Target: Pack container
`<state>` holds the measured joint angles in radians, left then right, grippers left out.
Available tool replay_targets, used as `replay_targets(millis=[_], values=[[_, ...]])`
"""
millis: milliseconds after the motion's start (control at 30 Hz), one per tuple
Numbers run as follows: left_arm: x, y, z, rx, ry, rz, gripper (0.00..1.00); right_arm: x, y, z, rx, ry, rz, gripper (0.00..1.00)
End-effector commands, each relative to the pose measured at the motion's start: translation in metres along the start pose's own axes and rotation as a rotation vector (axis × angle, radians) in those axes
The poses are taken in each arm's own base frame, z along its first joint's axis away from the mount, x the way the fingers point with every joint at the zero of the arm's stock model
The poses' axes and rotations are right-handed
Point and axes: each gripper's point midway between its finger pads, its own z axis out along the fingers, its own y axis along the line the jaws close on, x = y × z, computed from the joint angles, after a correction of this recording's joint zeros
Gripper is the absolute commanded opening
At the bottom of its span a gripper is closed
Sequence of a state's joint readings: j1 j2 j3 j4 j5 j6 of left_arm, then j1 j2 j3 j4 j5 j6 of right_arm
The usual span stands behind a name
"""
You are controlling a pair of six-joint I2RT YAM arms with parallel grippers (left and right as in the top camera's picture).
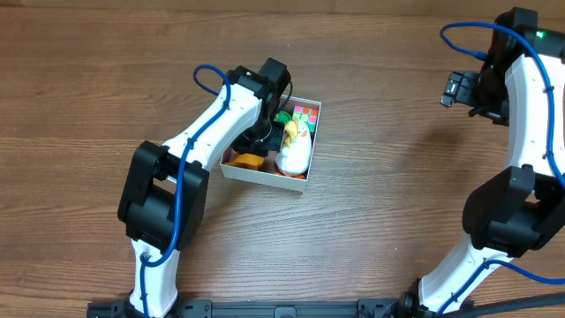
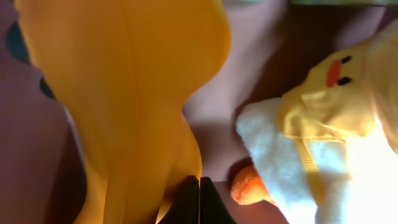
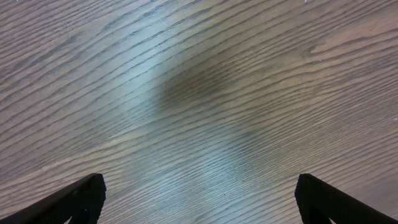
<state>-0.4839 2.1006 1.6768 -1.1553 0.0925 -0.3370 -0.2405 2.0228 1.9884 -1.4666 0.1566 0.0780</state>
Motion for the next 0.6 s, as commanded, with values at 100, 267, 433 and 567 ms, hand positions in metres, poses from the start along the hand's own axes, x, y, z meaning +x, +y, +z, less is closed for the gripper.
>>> replay_targets(millis=[100,267,433,567], values=[[-0.001,0.022,0.003,-0.105,-0.011,-0.039,0.04,-0.001,0.002,0.001,-0.002,-0.002,0.0,1.0],[0.0,0.029,0.002,-0.13,-0.004,-0.05,0.04,-0.001,0.002,0.001,-0.002,-0.002,0.0,1.0],[0.0,0.03,0.002,-0.132,-0.005,-0.06,0.04,-0.001,0.002,0.001,-0.002,-0.002,0.0,1.0],[0.0,0.031,0.002,-0.132,-0.006,-0.061,0.04,-0.001,0.002,0.001,-0.002,-0.002,0.0,1.0]])
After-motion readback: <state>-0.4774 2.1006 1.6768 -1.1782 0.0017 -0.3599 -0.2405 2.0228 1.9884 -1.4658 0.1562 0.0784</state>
